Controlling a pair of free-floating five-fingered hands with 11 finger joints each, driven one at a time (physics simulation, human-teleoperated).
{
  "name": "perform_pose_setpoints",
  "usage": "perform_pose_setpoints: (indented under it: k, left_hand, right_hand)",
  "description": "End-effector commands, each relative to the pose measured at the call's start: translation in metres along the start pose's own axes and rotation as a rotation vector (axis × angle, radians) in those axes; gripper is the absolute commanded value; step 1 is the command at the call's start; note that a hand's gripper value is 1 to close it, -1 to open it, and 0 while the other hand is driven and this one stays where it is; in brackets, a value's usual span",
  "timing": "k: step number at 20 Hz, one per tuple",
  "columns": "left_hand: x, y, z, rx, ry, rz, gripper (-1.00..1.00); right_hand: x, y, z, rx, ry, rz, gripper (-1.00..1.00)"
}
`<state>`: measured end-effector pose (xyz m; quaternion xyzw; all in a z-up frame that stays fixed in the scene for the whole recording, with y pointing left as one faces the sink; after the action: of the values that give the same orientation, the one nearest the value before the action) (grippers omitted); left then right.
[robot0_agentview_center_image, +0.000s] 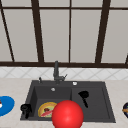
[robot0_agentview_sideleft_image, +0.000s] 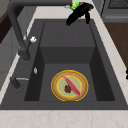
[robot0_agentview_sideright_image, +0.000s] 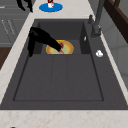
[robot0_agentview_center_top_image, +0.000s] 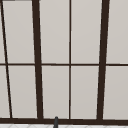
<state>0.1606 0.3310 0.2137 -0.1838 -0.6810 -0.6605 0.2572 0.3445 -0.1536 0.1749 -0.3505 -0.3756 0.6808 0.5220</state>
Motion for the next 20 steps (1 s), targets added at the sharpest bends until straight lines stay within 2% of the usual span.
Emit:
perform_pose_setpoints:
  k: [1, 12, 14, 17, 20]
  left_hand:
    - [0.000, 0.000, 0.000, 0.000, 0.000, 0.000, 0.00]
    - [0.000, 0.000, 0.000, 0.000, 0.000, 0.000, 0.00]
    - [0.000, 0.000, 0.000, 0.000, 0.000, 0.000, 0.00]
    - [0.000, 0.000, 0.000, 0.000, 0.000, 0.000, 0.00]
    - [0.000, 0.000, 0.000, 0.000, 0.000, 0.000, 0.00]
  right_hand:
    - [-0.020, 0.005, 0.007, -0.006, 0.008, -0.049, -1.00]
    - [-0.080, 0.020, 0.023, -0.010, -0.009, -0.058, -1.00]
    - [-0.078, 0.020, 0.022, -0.006, -0.019, -0.022, -1.00]
    - [-0.075, 0.020, 0.019, -0.002, 0.019, 0.005, -1.00]
    - [-0.051, 0.023, 0.011, -0.042, 0.035, 0.049, -1.00]
